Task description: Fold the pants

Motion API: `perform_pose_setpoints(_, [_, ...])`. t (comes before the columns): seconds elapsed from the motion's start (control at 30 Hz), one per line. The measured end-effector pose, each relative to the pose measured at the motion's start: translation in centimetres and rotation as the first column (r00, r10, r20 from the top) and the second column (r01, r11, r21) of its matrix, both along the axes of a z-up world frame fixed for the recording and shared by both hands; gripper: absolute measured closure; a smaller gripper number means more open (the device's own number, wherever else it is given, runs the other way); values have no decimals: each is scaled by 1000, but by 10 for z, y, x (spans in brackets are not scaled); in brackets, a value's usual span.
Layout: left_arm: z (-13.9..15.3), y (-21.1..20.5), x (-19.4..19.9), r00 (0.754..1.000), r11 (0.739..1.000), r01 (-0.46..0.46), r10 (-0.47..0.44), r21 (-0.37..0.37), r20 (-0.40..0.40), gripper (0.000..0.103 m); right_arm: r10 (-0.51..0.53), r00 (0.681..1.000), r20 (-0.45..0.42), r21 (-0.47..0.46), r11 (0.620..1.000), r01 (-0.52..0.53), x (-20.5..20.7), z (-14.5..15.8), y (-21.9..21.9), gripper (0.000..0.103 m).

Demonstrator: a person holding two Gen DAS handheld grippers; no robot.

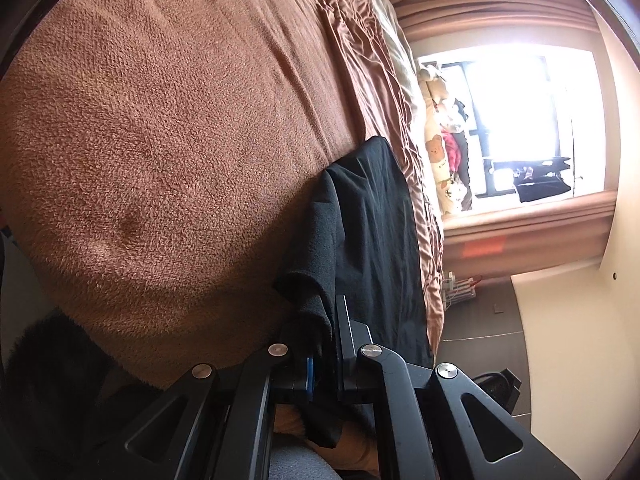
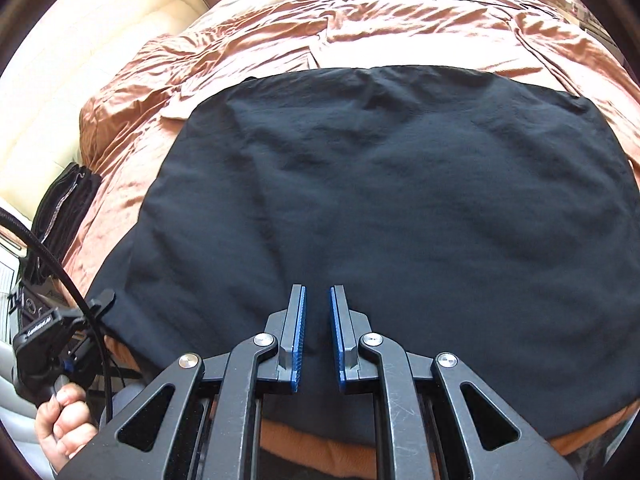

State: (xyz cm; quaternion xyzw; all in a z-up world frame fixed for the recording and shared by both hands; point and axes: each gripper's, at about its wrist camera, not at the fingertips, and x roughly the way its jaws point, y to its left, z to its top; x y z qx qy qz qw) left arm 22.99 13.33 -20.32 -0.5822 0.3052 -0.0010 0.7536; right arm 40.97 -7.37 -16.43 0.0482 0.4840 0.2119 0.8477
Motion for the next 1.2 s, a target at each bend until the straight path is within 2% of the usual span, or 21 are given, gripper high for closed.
perform_pose_setpoints(0.8, [-1, -10, 15, 998, 1000, 9, -8, 17, -55, 96, -56, 997, -57, -20, 998, 55, 121, 0, 11, 96])
perform_pose_setpoints(1.2, [1, -14, 25, 998, 999, 15, -12, 34, -68, 96, -52, 998, -29, -75, 996, 50, 150, 5, 22, 96])
